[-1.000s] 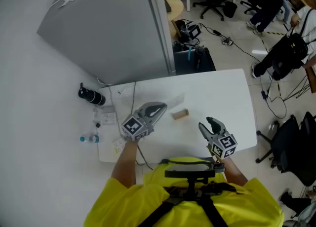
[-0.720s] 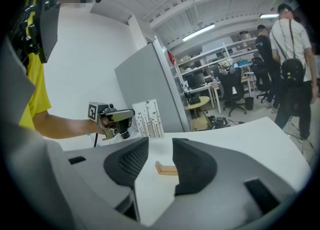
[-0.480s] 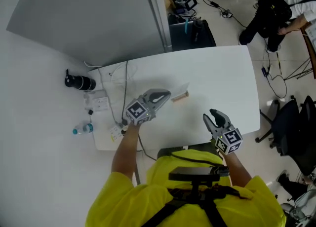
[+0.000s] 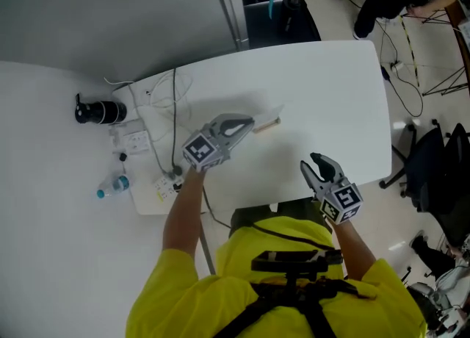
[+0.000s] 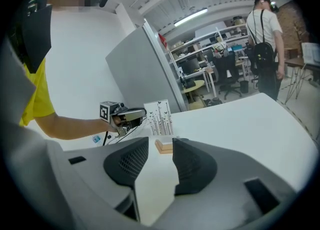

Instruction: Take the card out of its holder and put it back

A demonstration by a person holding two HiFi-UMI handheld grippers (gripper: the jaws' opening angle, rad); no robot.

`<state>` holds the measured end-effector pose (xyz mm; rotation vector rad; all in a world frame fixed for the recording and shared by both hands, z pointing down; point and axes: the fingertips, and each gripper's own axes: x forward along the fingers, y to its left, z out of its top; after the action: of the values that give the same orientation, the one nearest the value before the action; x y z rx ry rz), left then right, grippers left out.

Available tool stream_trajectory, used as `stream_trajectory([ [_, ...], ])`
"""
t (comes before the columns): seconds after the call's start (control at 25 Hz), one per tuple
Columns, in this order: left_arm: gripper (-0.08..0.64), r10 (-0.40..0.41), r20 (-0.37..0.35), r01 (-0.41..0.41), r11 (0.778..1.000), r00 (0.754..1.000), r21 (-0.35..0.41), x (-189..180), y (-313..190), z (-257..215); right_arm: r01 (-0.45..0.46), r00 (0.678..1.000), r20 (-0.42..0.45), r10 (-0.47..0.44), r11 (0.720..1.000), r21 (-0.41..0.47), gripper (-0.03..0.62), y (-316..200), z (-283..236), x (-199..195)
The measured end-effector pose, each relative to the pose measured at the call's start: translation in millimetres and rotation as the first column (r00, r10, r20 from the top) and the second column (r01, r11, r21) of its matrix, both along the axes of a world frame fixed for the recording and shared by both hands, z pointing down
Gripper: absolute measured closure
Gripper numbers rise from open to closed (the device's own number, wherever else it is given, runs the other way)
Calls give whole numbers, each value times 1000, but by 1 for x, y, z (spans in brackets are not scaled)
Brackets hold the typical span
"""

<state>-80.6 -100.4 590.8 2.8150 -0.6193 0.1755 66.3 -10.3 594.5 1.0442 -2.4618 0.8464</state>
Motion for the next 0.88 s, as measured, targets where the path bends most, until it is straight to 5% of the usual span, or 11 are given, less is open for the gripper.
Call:
stream_trajectory([
  [0.88,555,-20,15,21,1000,1000,-18,1,2,19,-2,1000,0,2,1000,-25,434,3,9,2],
])
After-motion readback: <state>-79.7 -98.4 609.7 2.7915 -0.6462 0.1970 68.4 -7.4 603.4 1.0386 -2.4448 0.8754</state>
